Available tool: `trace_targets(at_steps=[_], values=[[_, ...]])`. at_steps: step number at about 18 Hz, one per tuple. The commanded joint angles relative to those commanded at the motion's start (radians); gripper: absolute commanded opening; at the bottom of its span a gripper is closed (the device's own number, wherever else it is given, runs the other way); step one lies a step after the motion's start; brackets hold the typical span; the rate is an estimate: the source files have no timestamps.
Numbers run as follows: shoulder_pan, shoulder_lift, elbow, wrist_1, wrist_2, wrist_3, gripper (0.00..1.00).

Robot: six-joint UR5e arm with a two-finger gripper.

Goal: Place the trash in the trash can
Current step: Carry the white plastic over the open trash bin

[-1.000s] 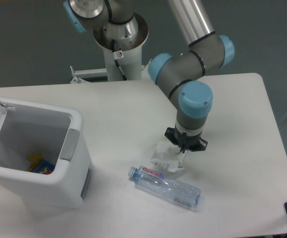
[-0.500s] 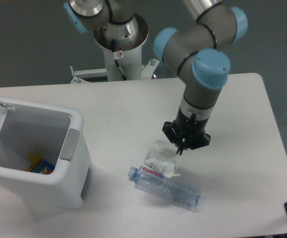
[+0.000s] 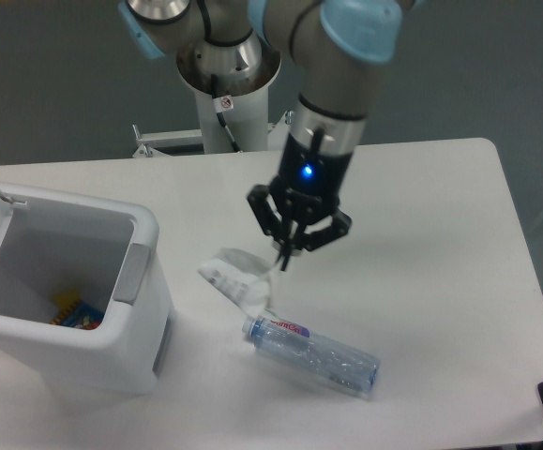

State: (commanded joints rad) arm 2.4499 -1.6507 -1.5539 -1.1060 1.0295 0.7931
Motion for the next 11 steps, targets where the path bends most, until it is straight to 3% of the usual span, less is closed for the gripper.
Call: trace_targets(at_steps=[3, 5, 11], values=[[-0.058, 0.034, 0.0, 0.0, -0.006, -0.035, 0.0], [-0.116, 0.034, 0.009, 0.0, -0.003, -0.07, 0.0], [-0.195, 0.019, 0.011, 0.02, -0.003, -0.086, 0.0]])
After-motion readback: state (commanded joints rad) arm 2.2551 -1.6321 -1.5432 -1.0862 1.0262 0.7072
